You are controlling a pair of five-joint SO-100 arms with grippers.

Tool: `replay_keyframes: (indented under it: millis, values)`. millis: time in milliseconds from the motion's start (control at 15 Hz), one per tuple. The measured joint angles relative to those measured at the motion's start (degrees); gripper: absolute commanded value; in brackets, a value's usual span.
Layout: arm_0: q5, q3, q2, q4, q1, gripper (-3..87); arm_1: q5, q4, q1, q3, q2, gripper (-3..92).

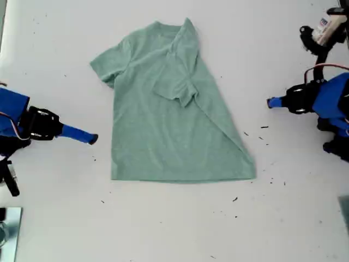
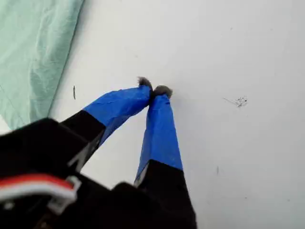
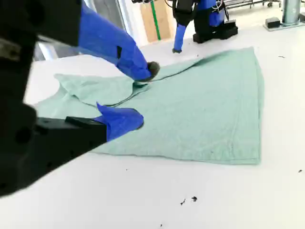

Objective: Fold t shirt

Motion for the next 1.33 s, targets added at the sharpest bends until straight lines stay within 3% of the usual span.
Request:
replay_keyframes:
  millis: [67,133,200,267,667,867,933,1067,1200,1333]
  values:
    - [-0.44,-0.09,0.0,0.53,0.0,-0.1,0.7,-0.09,-0.09,0.18,0.0,2.4]
    - [-6.15,-0.09,0.0,1.23,-0.7,-0.1,7.47,-0.09,-7.47,0.18,0.0,2.4]
    - [-11.69,-0.26,0.0,1.23,-1.93,-0.1,19.34,-0.18,-16.96,0.18,0.0,2.4]
    - [-13.01,-0.26,0.0,1.23,-1.93,-0.1,28.56,-0.44,-20.04,0.18,0.0,2.4]
    - [-14.06,-4.31,-1.23,2.02,-4.57,-0.2,31.38,-0.44,-20.83,0.26,0.0,2.4]
    - [-13.97,-22.41,-21.36,4.92,-5.01,-0.2,28.83,-4.31,-19.16,0.26,0.0,2.4]
    - [-13.45,-31.82,-31.64,9.93,-5.8,-0.2,28.21,-5.54,-19.25,0.26,0.0,2.4]
    - [-6.77,-52.56,-50.98,22.06,-12.83,0.1,27.86,-6.33,-19.25,0.26,0.0,2.4]
    - [4.92,-69.43,-64.95,30.5,-23.99,21.1,27.86,-6.68,-19.51,0.26,0.0,2.4]
    - [15.03,-78.57,-75.5,31.55,-33.66,32.7,28.12,-6.68,-19.86,0.26,0.0,2.4]
